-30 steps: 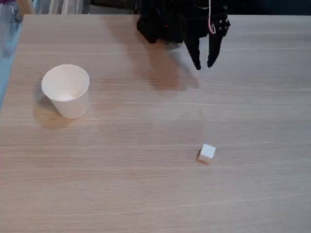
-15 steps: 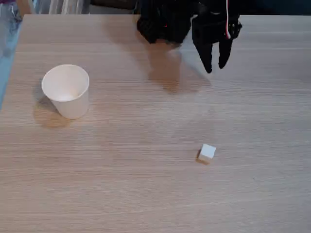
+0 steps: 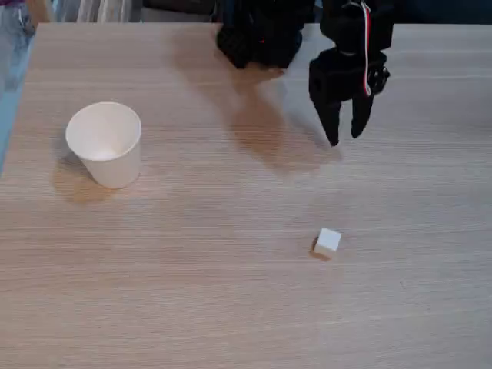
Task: Grasp a block and put it in the bin.
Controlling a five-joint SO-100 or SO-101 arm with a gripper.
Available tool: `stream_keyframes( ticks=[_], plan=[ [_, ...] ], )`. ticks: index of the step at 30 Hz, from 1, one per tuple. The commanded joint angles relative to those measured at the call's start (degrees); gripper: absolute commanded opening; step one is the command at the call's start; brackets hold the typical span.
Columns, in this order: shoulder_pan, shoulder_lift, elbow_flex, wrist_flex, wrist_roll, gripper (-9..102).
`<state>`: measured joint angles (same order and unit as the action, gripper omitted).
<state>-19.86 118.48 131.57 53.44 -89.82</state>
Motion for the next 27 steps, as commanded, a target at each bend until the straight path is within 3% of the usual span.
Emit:
stream_keyframes(
  ticks=[1, 27],
  plan=[
    [0.70, -2.55, -2.90, -1.93, -0.79, 21],
    [6.86, -24.52, -24.96, -4.83, -1.49, 22]
  ],
)
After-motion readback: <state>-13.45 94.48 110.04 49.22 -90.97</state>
